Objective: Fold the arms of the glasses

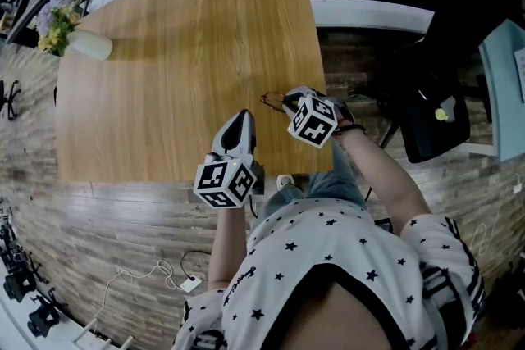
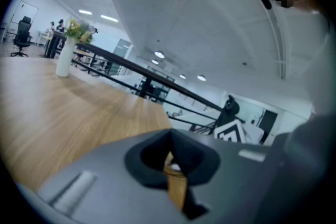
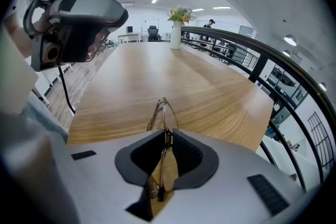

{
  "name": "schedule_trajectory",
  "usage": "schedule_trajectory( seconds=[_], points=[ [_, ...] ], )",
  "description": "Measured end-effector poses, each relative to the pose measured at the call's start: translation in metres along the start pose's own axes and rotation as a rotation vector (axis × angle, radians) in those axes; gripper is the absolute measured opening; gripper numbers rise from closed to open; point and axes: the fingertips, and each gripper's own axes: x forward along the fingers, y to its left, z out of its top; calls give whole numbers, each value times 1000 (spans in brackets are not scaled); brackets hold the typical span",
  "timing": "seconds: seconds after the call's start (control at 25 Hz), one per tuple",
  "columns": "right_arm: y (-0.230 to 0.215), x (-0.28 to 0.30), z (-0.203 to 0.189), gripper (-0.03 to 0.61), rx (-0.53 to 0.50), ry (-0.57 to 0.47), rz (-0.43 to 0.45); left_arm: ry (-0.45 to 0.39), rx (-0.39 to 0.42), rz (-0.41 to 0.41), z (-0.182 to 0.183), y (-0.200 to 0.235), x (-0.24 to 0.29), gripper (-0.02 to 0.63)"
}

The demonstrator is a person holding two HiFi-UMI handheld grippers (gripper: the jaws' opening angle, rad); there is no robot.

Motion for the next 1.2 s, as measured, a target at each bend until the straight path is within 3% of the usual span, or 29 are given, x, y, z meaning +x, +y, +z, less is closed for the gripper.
schedule_trajectory(
  seconds=[0.24,0.36,0.8,1.2],
  points=[
    [12,3,-3,26,-4,10,21,1,-5,5,-4,0,-9,6],
    [17,5,-4,69,-5,16,30,1,-6,9,-5,0,-12,6],
    [20,8,-4,79,26,5,-4,-18,-5,7,-4,1,-30,6],
    [27,-29,11,91,113,-88,-103,-33,16,-16,-2,-3,-50,6]
  ],
)
